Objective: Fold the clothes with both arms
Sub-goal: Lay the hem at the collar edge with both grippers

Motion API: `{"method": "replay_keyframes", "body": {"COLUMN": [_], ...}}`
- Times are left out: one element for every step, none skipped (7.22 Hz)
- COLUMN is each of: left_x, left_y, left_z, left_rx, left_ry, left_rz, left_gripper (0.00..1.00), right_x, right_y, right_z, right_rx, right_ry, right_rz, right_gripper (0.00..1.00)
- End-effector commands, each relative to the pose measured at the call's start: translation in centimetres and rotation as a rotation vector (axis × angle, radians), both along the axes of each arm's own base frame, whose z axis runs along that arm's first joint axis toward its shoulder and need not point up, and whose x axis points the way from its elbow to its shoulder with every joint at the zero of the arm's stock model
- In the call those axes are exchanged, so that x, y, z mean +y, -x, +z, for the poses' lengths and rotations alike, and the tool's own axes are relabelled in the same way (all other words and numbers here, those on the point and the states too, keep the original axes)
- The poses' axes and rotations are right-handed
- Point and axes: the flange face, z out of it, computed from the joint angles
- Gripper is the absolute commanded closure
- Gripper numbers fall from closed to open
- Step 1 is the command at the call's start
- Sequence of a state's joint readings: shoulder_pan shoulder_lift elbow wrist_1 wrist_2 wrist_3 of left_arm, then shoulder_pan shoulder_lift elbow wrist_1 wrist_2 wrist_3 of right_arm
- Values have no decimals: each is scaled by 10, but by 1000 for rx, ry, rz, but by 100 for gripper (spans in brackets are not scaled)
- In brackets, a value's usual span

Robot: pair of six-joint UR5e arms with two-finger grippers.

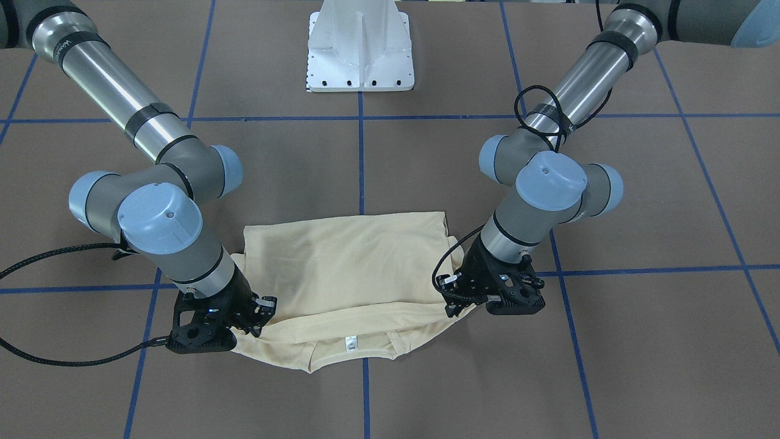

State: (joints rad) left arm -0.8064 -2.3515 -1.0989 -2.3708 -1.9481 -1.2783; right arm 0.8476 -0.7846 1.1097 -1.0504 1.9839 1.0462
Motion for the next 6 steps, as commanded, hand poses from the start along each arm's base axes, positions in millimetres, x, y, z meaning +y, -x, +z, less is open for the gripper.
{"method": "replay_keyframes", "body": {"left_x": [-3, -1, -2, -2, -2, -2], "left_y": [-10, -16, -17, -17, -17, -17], "left_z": [17, 22, 25, 30, 32, 32], "left_rx": [-35, -48, -53, -62, -63, -64], "left_ry": [14, 15, 17, 22, 23, 22], "left_rz": [-19, -25, -26, -24, -24, -23], "left_gripper": [100, 100, 100, 100, 100, 100], "right_x": [0, -2, -3, -4, -4, -5], "right_y": [2, 3, 3, 3, 3, 2], "right_z": [15, 26, 29, 32, 32, 32], "right_rx": [25, 42, 49, 53, 54, 54], "right_ry": [6, 20, 23, 25, 24, 24], "right_rz": [12, 16, 19, 21, 22, 24], "right_gripper": [100, 100, 100, 100, 100, 100]}}
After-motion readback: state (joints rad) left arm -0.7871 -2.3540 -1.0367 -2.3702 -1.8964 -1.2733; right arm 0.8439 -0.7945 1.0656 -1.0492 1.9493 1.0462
